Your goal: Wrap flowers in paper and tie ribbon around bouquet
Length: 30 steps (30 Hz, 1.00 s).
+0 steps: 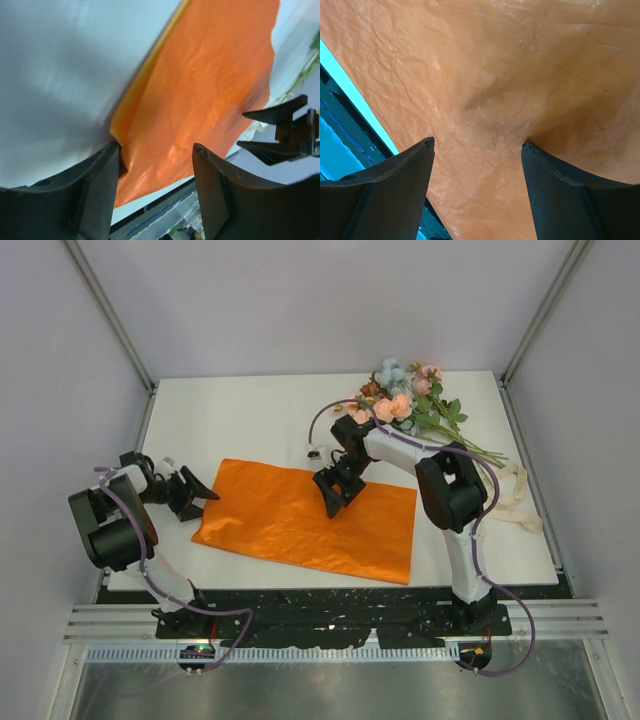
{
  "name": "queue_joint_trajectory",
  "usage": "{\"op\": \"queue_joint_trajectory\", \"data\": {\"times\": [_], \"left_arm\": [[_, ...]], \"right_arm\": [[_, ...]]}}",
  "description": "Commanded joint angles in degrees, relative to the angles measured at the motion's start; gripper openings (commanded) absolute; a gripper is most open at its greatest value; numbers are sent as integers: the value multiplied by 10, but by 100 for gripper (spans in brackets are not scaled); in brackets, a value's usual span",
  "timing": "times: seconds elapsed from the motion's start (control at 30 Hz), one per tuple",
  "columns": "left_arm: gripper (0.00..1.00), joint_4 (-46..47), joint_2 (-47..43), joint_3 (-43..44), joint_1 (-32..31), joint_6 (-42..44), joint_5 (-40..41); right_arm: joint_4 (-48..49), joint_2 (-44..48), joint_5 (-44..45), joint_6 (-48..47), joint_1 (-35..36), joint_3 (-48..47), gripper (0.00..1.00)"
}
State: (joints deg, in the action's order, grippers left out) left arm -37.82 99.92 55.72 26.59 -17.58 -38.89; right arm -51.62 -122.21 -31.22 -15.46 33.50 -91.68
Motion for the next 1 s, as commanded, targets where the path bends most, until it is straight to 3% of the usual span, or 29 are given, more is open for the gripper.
{"op": "queue_joint_trajectory", "data": {"times": [0.0,0.17,0.3,0.33,0.43,0.53,0.6,0.77,0.87,0.97], "left_arm": [[59,27,-19,-7,-36,13,-103],[48,57,-53,-25,-74,23,-145],[55,79,-48,-30,-113,17,-166],[53,82,-48,-30,-121,18,-167],[30,78,-62,-24,-134,40,-169],[7,21,-108,1,-135,124,-146],[0,-3,-155,5,-134,173,-133],[0,-61,-308,4,-156,396,-167],[0,-67,-414,-25,-200,526,-167],[0,-26,-521,-59,-260,603,-131]], "right_arm": [[-7,-43,33,-4,0,-16,75],[-5,-57,42,-4,0,-25,75],[-6,-63,44,-6,0,-32,75],[-5,-65,45,-9,0,-33,75],[-8,-58,46,-14,0,-36,75],[-20,-22,28,-26,-9,-38,80],[-30,18,-15,-27,-27,-43,87],[-16,168,-86,-74,-93,-65,99],[56,248,-104,-79,-100,-47,95],[100,265,-107,-92,-81,-57,96]]}}
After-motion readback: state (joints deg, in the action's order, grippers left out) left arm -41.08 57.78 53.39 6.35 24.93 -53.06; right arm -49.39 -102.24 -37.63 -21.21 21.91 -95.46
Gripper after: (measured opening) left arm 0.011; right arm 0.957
